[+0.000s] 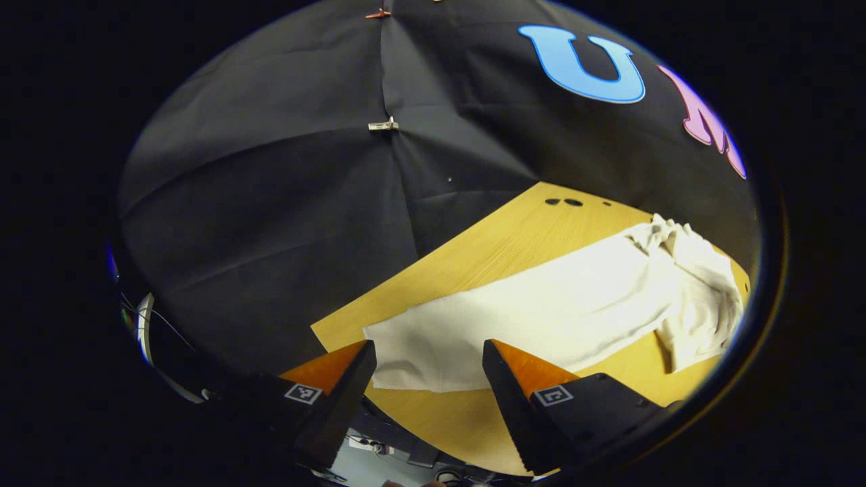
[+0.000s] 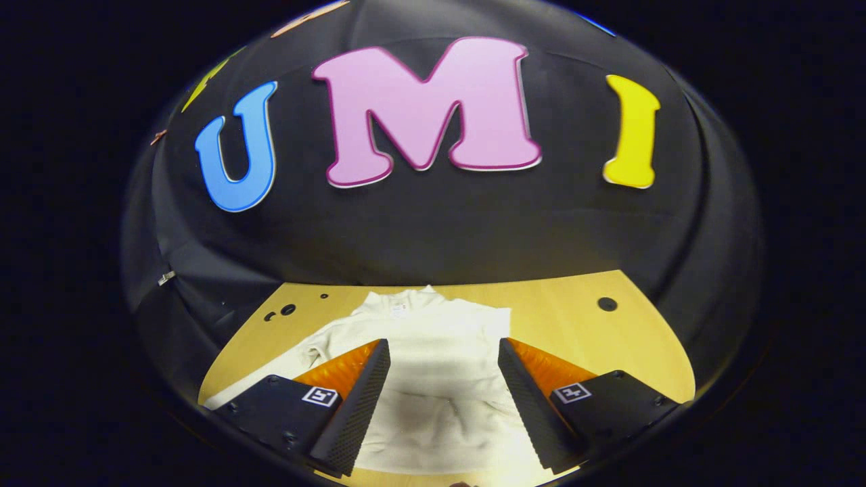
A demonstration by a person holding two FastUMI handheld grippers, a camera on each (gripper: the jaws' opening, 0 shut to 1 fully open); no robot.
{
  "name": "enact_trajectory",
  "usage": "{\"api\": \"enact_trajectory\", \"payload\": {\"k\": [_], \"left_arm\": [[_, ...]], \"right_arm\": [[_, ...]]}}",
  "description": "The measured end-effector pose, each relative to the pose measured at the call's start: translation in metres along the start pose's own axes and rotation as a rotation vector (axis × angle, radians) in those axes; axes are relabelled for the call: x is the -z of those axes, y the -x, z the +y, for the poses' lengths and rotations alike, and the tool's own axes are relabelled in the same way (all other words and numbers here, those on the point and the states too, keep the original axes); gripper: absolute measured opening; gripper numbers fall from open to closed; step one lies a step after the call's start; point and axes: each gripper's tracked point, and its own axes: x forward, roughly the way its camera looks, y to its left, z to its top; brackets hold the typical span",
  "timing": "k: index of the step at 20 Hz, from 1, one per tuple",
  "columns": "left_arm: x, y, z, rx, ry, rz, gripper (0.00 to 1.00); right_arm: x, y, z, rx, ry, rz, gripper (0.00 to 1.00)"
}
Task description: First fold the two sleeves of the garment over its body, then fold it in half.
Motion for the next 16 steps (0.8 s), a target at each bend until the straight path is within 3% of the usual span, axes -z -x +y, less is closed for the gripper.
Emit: {"api": "enact_trajectory", "payload": {"k": [3, 6, 11, 13, 15, 16], "left_arm": [[0.015, -0.017, 0.008, -0.015, -0.033, 0.039, 0.97], [0.019, -0.022, 0.011, -0.026, -0.015, 0.055, 0.99], [0.020, -0.035, 0.011, -0.007, 0.121, 0.064, 1.00], [0.021, -0.036, 0.009, 0.007, 0.094, 0.063, 1.00], [0.019, -0.039, 0.001, 0.045, 0.068, 0.053, 0.97], [0.017, -0.041, -0.004, 0.069, 0.053, 0.042, 0.88]], "right_arm": [[-0.001, 0.048, -0.054, 0.073, 0.008, -0.010, 0.98], [0.005, 0.082, -0.084, 0.130, -0.023, -0.032, 0.98], [0.032, 0.119, -0.115, 0.185, -0.034, -0.005, 0.98], [0.042, 0.125, -0.118, 0.186, -0.056, 0.013, 0.98], [0.054, 0.129, -0.122, 0.191, -0.069, 0.027, 0.98], [0.058, 0.130, -0.125, 0.195, -0.071, 0.036, 0.98]]}}
